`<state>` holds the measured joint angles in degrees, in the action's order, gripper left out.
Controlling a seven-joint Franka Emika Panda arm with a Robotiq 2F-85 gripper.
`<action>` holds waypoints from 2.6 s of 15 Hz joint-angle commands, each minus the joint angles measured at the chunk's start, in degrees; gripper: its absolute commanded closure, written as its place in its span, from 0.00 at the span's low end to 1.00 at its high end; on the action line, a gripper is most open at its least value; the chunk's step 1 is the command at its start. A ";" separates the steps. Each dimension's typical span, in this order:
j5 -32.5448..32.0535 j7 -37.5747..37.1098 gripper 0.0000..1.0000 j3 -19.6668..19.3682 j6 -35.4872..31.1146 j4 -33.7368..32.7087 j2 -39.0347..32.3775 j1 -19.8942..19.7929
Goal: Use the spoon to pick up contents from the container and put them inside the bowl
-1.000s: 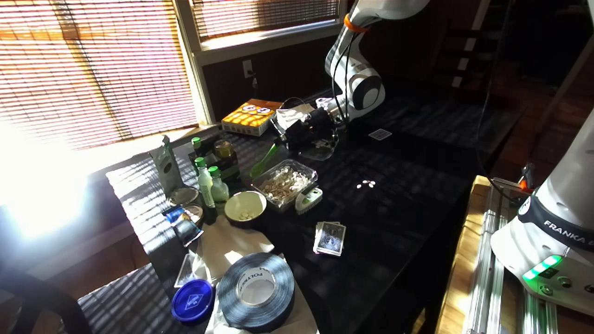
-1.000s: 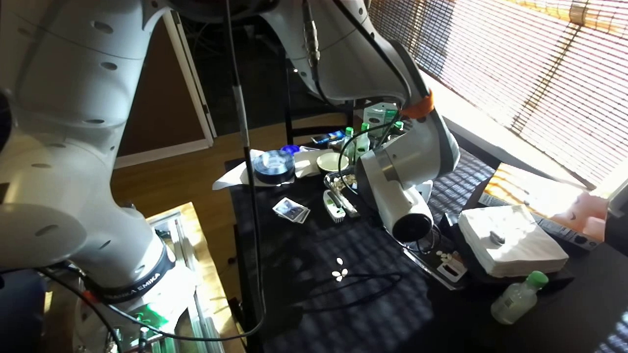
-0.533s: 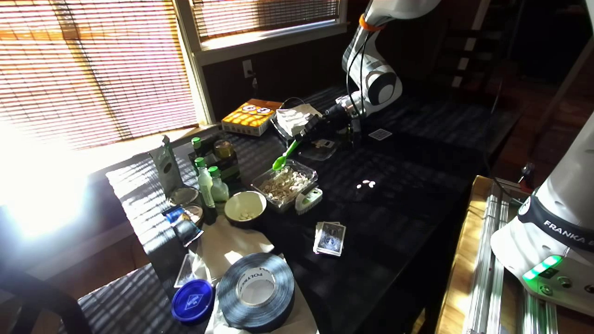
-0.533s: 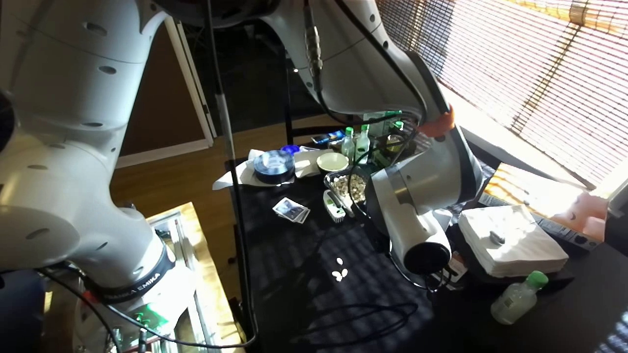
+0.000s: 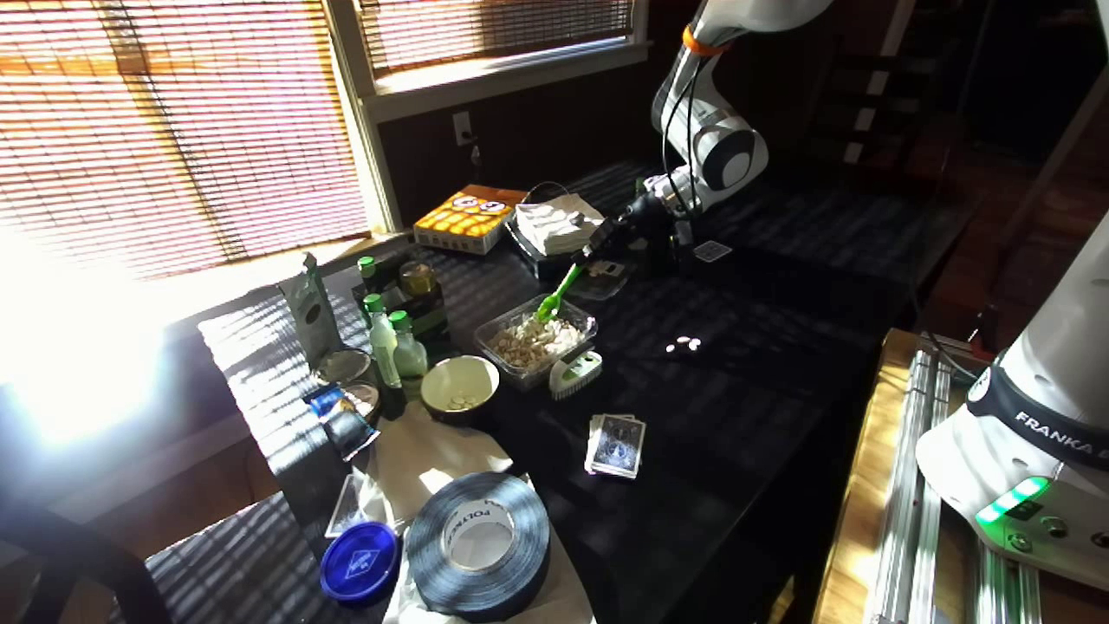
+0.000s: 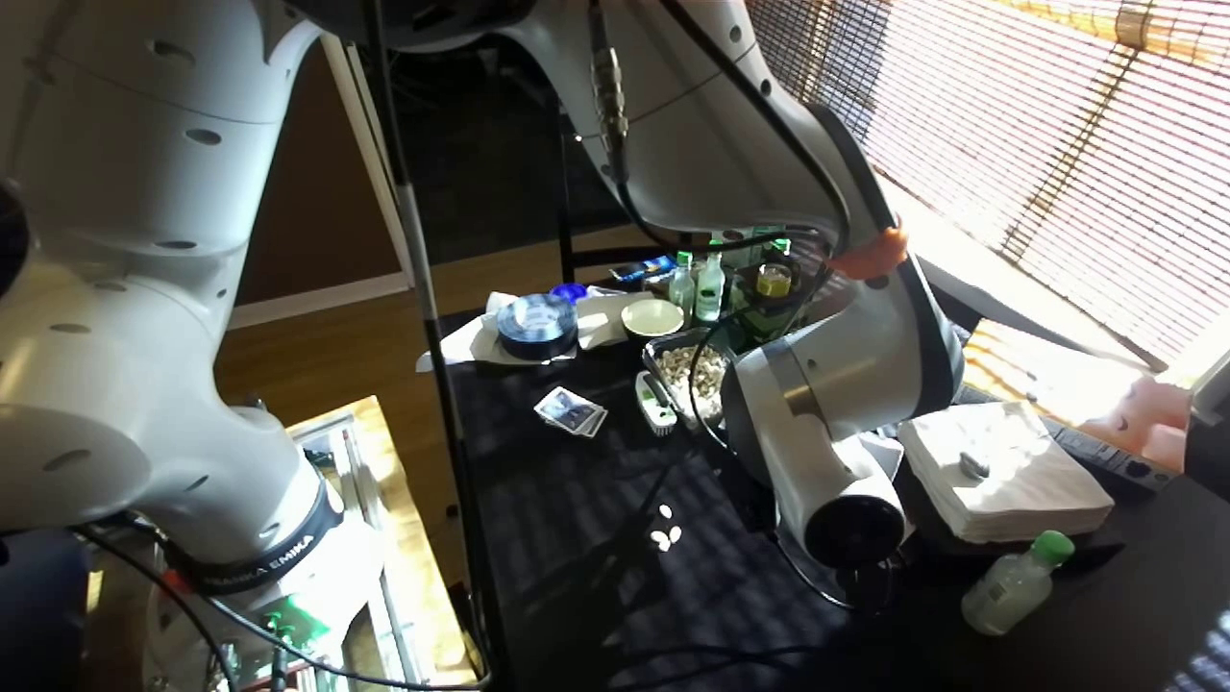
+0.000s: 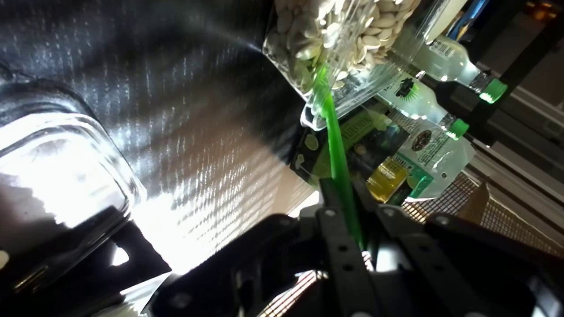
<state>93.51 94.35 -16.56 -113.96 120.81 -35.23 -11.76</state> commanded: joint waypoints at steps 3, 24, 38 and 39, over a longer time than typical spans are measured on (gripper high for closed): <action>0.25 9.14 0.97 2.10 -2.03 2.55 2.24 0.93; -4.01 -27.02 0.97 7.58 9.99 -13.98 -15.37 0.00; -5.13 -31.05 0.97 6.85 24.60 -17.25 -17.60 -4.18; -4.88 -30.32 0.97 6.64 24.81 -16.28 -16.76 -4.10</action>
<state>89.71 62.56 -9.64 -91.47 104.05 -52.54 -15.19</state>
